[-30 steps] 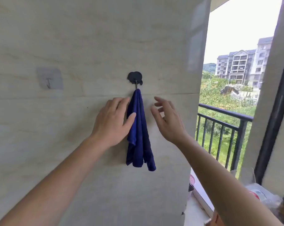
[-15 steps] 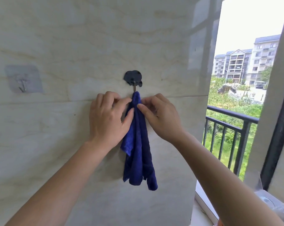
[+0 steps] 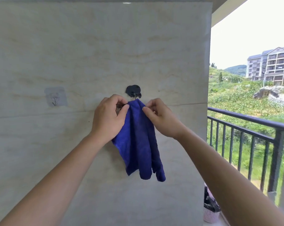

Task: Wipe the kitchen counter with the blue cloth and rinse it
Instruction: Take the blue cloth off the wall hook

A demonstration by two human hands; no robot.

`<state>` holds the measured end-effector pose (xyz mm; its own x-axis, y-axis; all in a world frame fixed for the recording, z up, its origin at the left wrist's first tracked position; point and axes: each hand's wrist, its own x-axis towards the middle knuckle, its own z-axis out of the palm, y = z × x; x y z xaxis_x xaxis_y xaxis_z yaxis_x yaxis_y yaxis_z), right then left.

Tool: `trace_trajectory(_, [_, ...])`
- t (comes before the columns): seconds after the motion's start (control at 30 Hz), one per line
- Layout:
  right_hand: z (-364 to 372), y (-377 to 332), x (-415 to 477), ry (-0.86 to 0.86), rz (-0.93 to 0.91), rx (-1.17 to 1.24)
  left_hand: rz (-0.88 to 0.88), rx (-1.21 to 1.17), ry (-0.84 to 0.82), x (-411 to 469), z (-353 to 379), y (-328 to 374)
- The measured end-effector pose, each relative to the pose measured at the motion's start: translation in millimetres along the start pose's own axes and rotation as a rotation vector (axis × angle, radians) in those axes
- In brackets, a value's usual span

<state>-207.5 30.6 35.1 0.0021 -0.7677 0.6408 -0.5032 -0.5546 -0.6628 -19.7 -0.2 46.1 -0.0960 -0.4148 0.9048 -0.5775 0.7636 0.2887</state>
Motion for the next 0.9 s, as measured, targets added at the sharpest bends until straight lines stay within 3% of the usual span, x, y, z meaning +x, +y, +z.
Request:
trace_trajectory(0.13, [-6.1, 1.3, 5.5, -0.012, 0.105, 0.172, -0.022, 0.017, 0.015, 6.3, -7.0, 8.4])
trace_trajectory(0.27, [-11.5, -7.1, 8.1, 0.015, 0.077, 0.188, -0.113, -0.094, -0.022, 16.4, -9.0, 15.4])
trace_trajectory(0.4, [-20.6, -12.9, 8.9, 0.147, -0.013, 0.241, -0.216, -0.29, -0.134, 19.4, -15.1, 12.1])
trace_trajectory(0.57, [-23.2, -19.6, 17.2, 0.229, -0.163, 0.097, -0.262, -0.343, -0.001, 23.9, -16.4, 20.1])
trace_trajectory(0.73, [-29.8, -7.2, 33.1, 0.063, 0.003, -0.063, -0.52, -0.482, -0.102, 39.3, -15.5, 20.0])
trace_trajectory(0.8, [-30.2, -1.9, 30.4, 0.045, -0.039, -0.038, -0.503, -0.492, -0.045, 39.3, -17.5, 20.1])
trace_trajectory(0.9, [-28.5, -10.0, 28.4, 0.185, -0.181, 0.045, -0.319, -0.483, 0.073, 40.9, -21.5, 26.4])
